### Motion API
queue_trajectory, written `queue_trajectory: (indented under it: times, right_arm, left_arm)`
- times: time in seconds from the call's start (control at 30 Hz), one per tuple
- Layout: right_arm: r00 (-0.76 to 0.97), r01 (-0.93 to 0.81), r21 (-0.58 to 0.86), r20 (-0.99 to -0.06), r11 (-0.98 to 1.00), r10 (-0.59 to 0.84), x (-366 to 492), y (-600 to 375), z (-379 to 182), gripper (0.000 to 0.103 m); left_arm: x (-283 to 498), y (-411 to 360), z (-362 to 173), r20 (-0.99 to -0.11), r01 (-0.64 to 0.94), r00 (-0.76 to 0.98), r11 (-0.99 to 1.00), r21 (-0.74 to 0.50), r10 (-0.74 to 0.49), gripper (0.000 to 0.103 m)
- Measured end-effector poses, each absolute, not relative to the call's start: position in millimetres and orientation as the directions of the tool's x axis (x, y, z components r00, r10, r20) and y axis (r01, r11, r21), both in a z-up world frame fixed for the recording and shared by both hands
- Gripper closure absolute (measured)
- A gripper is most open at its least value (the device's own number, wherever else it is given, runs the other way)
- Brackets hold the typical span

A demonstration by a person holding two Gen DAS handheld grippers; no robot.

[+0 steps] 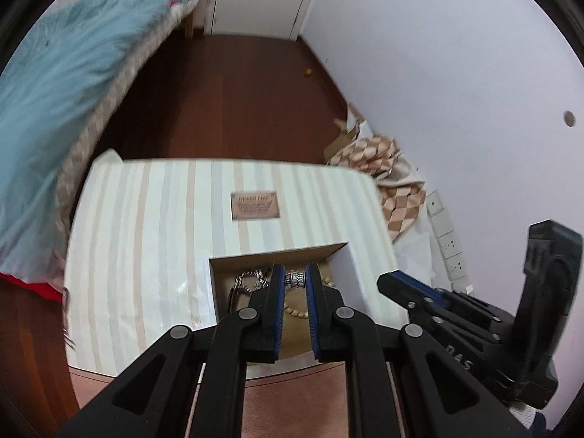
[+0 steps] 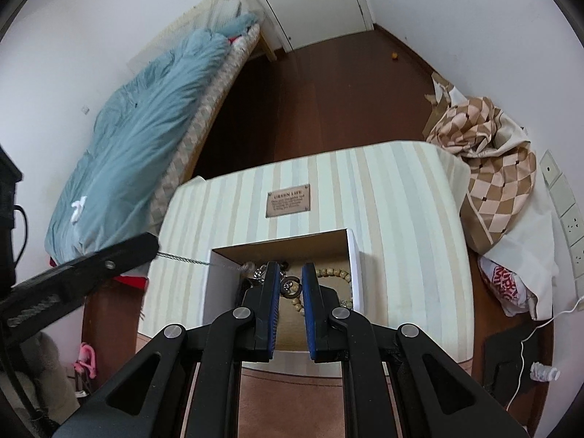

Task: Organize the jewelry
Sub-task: 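Carry the chain and ring into the white box and open both tools, then withdraw both tools up out of the box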

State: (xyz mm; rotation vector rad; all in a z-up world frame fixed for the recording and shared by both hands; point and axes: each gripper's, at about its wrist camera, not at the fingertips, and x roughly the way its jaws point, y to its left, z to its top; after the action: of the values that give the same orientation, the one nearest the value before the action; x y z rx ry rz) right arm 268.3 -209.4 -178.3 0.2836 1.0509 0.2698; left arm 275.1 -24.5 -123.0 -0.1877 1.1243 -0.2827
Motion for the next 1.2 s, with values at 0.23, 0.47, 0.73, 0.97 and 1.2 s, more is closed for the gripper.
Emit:
queue_trajectory:
  times: [0.23, 0.47, 0.73, 0.97, 1.2]
  right_arm:
    - [0.348, -0.083, 0.342, -0.870, 0.936, 0.348, 292.3, -197.6, -207.5, 0.090]
    - [0.283, -0.046, 0.335, -0.899, 0.941, 0.334, 299.1, -198.0, -221.9, 0.060]
    - [0.341, -0.051, 0.232, -0.910, 0.971, 0.235, 286.7, -201.2, -201.2, 0.049]
    - [0.393, -0.055, 0.004, -0.919, 0.998, 0.025, 258.5, -195.2, -197.7, 0.008]
    - [0.406, -0.015, -0.031, -0.914, 0.999, -0.022, 217.6, -197.8, -196.5, 0.004]
  left_arm:
    - [292.0, -19.9, -155.3, -0.900, 0.053, 0.331, 0.958, -0.282, -0.283, 0.092]
    - [292.5, -9.7, -148.8, -0.906, 0.011, 0.400, 0.989, -0.146, -0.139, 0.025]
    - [275.2, 4.2, -147.3, -0.897, -0.024, 0.441, 0.999, -0.025, -0.012, 0.004]
    - [239.7, 7.3, -158.7, -0.875, -0.042, 0.478, 0.997, 0.069, 0.081, 0.000]
    - [202.7, 3.3, -167.6, -0.885, -0.043, 0.460, 0.997, 0.063, 0.076, 0.000]
